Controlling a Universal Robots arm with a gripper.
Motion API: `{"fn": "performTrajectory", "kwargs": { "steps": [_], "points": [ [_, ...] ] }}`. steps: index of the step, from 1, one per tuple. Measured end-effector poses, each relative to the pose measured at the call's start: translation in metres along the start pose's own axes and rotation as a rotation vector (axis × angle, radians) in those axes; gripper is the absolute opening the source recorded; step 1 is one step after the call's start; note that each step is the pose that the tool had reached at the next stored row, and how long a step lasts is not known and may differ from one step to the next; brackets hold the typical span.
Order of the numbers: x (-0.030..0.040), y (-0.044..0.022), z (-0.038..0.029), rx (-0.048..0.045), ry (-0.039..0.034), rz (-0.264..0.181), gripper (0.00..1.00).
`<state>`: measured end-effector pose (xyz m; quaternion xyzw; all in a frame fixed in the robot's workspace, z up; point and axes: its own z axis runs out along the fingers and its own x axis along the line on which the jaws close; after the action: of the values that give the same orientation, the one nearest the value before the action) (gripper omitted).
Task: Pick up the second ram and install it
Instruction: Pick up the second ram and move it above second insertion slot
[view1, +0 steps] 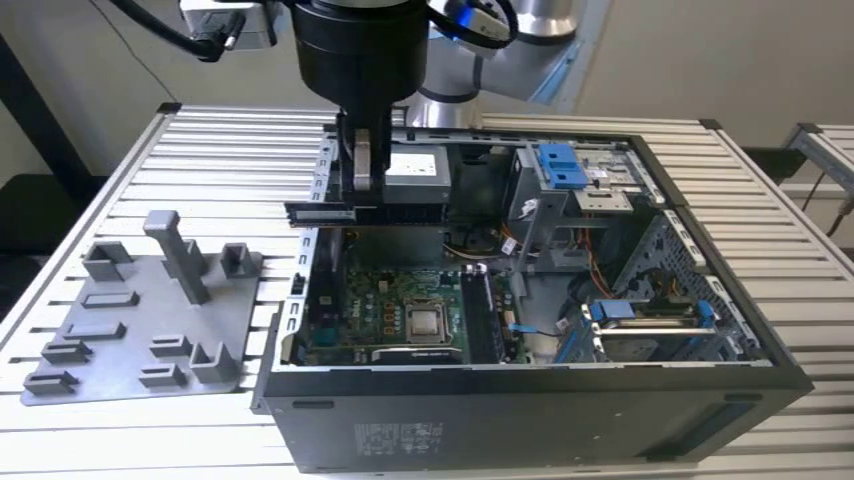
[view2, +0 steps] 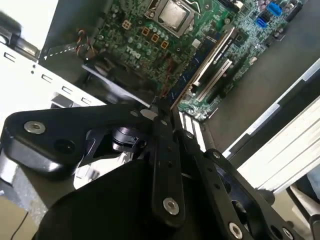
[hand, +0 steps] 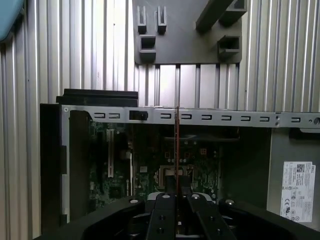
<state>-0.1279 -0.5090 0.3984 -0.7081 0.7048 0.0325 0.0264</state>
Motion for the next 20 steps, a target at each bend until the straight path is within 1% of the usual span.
{"fn": "performTrajectory", "kwargs": {
  "steps": [14,20],
  "points": [
    [0.0002,-0.039,-0.0004,-0.0001,0.0,0.0,0.14],
    [0.0002,-0.0573,-0.0005,-0.0002,0.0001,0.0,0.14]
  ]
}}
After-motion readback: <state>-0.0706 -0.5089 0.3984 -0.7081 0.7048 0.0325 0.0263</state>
